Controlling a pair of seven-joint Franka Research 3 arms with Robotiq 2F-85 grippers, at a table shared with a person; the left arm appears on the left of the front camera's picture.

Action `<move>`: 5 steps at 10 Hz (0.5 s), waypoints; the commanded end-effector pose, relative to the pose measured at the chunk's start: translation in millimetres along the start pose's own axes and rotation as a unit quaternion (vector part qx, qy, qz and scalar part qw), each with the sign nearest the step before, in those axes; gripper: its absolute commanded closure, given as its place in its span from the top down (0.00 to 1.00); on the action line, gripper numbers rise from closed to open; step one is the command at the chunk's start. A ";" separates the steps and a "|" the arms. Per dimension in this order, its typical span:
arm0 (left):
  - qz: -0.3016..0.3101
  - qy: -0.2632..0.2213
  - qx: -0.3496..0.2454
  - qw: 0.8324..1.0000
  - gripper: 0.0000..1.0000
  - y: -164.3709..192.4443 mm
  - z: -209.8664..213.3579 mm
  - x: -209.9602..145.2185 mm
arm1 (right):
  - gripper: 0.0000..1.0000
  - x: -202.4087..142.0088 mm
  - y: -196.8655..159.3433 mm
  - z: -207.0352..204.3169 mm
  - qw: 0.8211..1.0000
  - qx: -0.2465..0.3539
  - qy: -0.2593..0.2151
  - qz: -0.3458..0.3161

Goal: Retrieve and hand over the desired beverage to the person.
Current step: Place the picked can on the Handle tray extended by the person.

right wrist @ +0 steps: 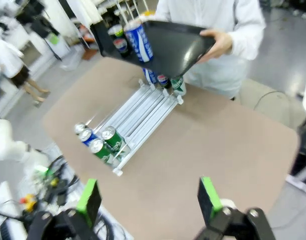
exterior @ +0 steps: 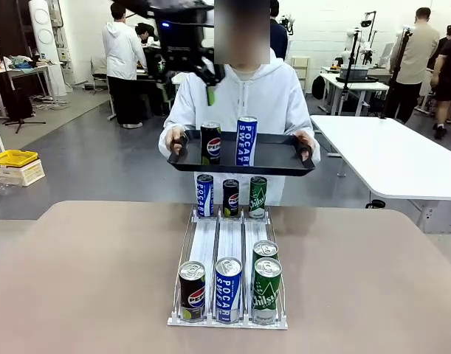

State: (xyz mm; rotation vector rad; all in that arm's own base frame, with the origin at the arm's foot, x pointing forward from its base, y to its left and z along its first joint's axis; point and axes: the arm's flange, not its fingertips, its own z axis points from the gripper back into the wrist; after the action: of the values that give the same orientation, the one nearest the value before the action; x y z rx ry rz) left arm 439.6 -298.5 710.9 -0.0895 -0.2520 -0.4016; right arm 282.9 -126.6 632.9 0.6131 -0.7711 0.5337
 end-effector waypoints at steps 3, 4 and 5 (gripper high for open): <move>-0.123 -0.031 -0.074 0.989 1.00 59.9 -54.0 -155.0 | 1.00 3.5 -0.2 0.2 1.000 0.016 -0.014 0.005; -0.120 -0.034 -0.077 0.989 1.00 63.1 -54.8 -160.4 | 1.00 3.5 -0.2 0.2 1.000 0.016 -0.014 0.005; -0.113 -0.036 -0.077 0.990 1.00 68.2 -52.1 -165.3 | 1.00 3.5 -0.2 0.2 1.000 0.016 -0.014 0.005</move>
State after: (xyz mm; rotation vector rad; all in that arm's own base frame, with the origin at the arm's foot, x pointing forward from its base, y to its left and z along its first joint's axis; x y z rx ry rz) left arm 335.6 -180.6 613.7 -0.2066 -0.2766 -0.6484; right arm 283.1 -126.5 632.8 0.6128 -0.7703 0.5337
